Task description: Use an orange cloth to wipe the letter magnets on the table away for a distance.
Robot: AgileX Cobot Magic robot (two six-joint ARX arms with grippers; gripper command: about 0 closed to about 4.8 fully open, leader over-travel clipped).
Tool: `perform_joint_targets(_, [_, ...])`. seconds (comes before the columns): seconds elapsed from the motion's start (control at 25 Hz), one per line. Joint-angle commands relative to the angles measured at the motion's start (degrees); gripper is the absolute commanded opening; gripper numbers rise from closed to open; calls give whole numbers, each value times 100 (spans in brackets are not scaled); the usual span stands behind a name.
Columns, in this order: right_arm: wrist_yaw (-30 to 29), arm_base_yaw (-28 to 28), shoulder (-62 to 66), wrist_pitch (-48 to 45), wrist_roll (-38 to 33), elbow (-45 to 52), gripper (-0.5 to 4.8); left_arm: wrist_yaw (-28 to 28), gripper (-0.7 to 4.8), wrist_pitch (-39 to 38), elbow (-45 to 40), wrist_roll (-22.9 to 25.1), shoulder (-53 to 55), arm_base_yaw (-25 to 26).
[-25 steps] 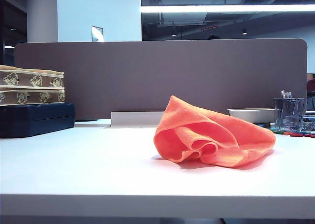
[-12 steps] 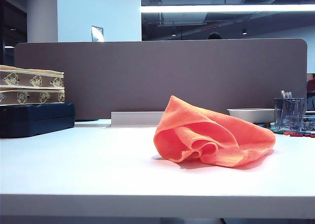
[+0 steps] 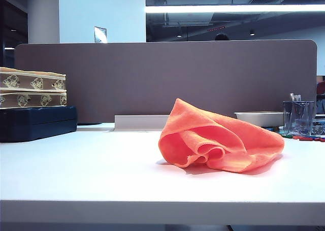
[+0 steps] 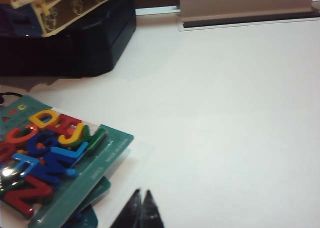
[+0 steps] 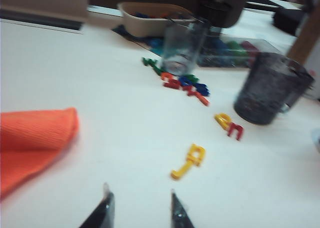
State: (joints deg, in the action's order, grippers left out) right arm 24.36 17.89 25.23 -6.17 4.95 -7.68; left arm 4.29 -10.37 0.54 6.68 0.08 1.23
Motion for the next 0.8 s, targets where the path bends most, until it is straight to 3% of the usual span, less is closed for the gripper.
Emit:
perform_joint_targets(0.04, [479, -4, -7, -328, -26, 168, 143, -46, -5, 20, -24, 20, 2, -4])
perform_joint_targets(0.4, [562, -2, -9, -450, -28, 553, 71, -44, -5, 15, -24, 20, 2, -4])
perform_joint_targets(0.8, [627, -4, -9, -437, -26, 553, 32, -44, -5, 15, -24, 20, 2, -4])
